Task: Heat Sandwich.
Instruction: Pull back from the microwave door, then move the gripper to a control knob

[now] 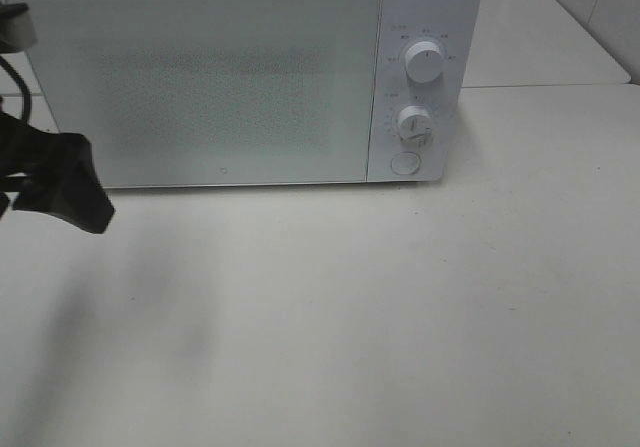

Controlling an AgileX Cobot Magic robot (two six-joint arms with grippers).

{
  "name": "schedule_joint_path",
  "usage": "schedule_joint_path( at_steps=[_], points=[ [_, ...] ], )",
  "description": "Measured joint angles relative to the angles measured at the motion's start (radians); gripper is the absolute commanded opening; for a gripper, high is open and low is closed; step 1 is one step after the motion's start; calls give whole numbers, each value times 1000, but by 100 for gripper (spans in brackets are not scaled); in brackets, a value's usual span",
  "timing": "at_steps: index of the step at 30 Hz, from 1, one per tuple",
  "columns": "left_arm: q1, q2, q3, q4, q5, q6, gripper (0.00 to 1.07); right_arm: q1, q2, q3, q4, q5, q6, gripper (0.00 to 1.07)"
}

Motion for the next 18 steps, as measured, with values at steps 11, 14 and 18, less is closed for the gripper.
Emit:
schedule_joint_path(
  at_steps=[11, 14, 18],
  points=[
    [111, -169, 0, 102, 98, -33, 98, 0, 0, 0, 0, 0, 0, 75],
    [111, -218, 5, 105, 109, -34, 98, 0, 0, 0, 0, 0, 0, 75],
    [111, -291, 53, 105, 102, -36, 98, 0, 0, 0, 0, 0, 0, 75]
  ],
)
